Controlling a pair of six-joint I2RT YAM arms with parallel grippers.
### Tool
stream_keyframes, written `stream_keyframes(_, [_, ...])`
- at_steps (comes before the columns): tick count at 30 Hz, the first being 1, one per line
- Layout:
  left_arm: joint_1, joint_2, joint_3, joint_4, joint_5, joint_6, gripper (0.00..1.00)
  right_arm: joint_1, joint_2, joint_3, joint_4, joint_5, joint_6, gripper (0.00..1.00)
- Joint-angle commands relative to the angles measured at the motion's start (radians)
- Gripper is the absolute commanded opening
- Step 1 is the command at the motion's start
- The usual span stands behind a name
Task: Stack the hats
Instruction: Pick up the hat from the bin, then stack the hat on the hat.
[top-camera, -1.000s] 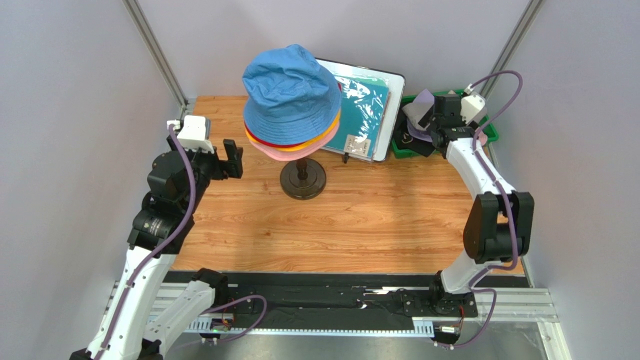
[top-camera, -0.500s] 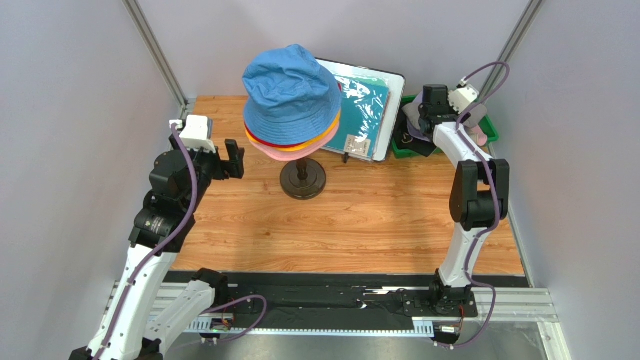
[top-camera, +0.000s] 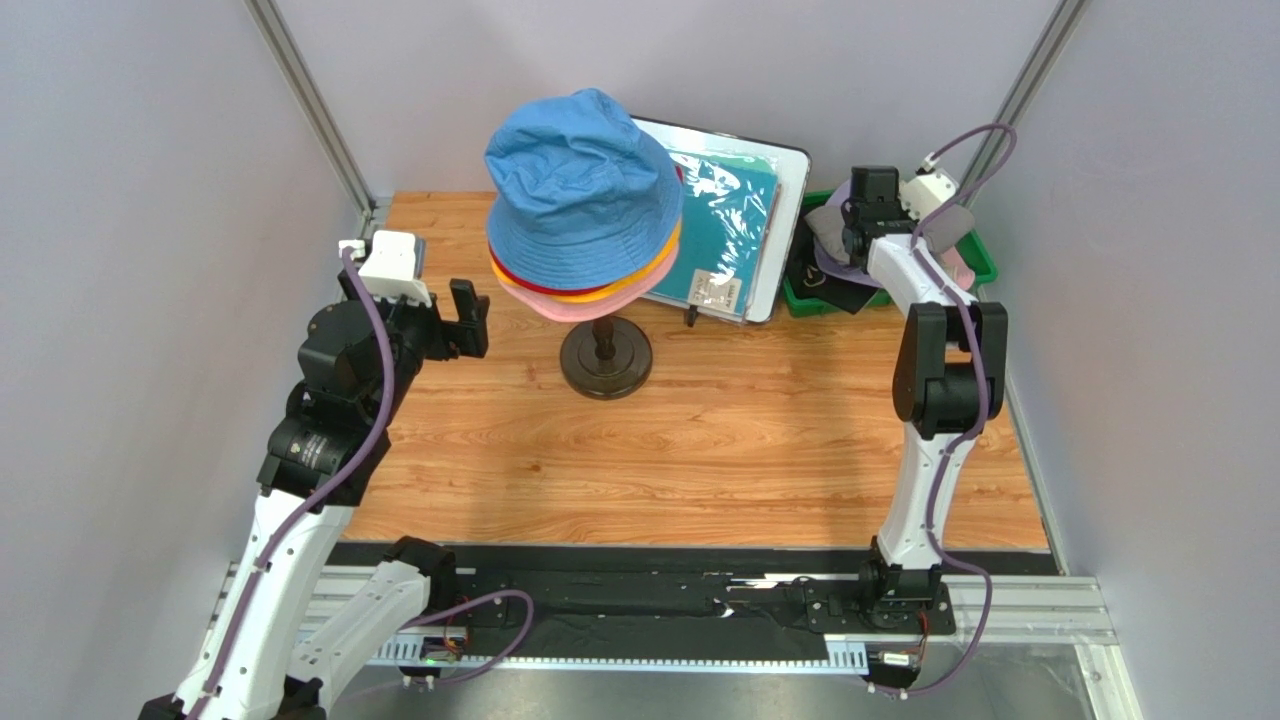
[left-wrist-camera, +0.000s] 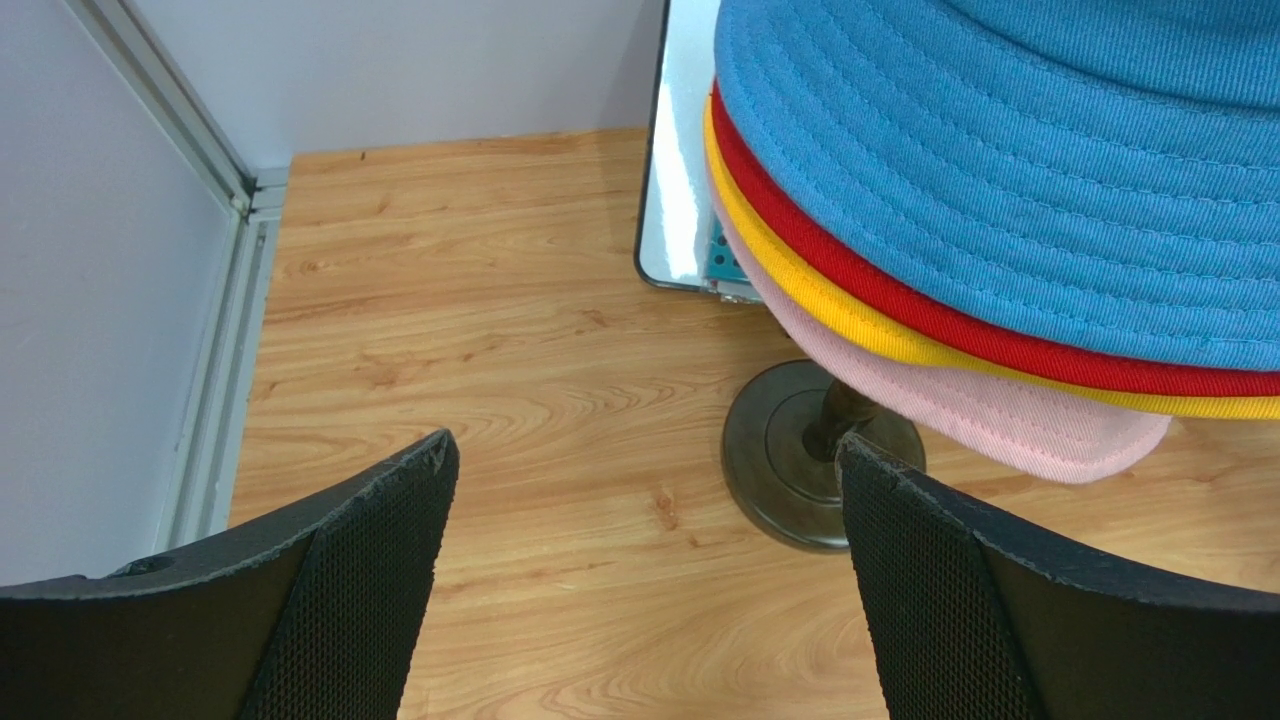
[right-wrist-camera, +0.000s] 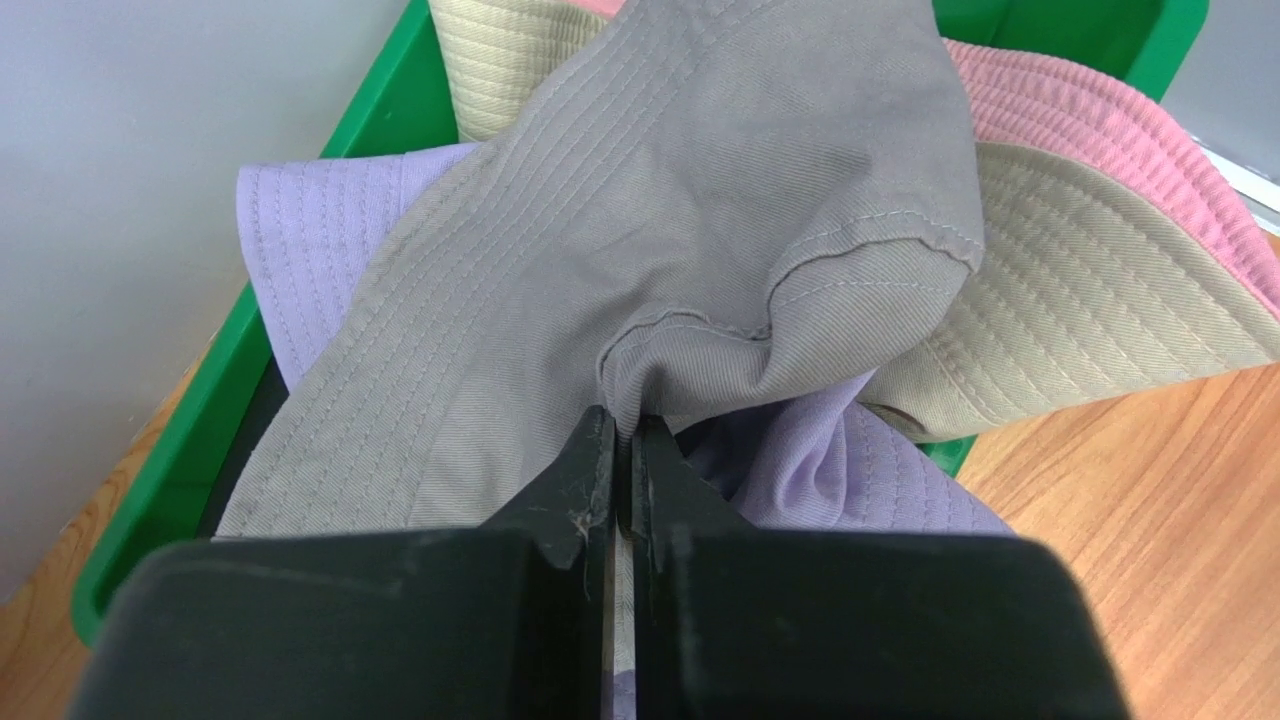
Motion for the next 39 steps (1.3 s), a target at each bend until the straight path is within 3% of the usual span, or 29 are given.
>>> stream_keyframes(1, [0.005, -0.014, -0.009, 0.035, 0.006, 0.012, 0.99, -0.002, -0.085, 0.014, 0.042, -0.047, 0.015, 0.00])
stream_keyframes(9, [0.005, -0.034, -0.016, 0.047, -0.002, 0.025, 0.98, 0.026, -0.492, -0.107, 0.118, -0.091, -0.091, 0.00])
stream_keyframes(12, [0.005, -0.040, -0.009, 0.058, 0.056, 0.018, 0.94, 0.027, -0.651, -0.144, 0.078, -0.203, -0.177, 0.00])
stream_keyframes(19, [-0.018, 0.011, 0.129, 0.081, 0.343, -0.086, 0.88, 0.030, -0.866, -0.090, -0.134, -0.747, -0.336, 0.00])
stream_keyframes(23, [-0.049, 0.055, 0.230, 0.151, 0.494, -0.217, 0.88, 0.032, -0.925, 0.022, -0.237, -1.004, -0.347, 0.00])
stream_keyframes(25, [-0.053, 0.084, 0.249, 0.225, 0.611, -0.358, 0.88, 0.035, -0.951, 0.040, -0.234, -1.153, -0.317, 0.00])
stream_keyframes(28, [-0.102, 0.138, 0.276, 0.333, 0.671, -0.460, 0.89, 0.041, -0.997, 0.037, -0.173, -1.321, -0.242, 0.00])
stream_keyframes(36, [-0.282, 0.322, 0.442, 0.330, 0.668, -0.544, 0.90, 0.055, -0.953, 0.154, 0.010, -1.524, -0.045, 0.00])
stream_keyframes(39, [-0.340, 0.380, 0.481, 0.330, 0.659, -0.566, 0.91, 0.096, -0.933, 0.180, 0.030, -1.521, -0.025, 0.00])
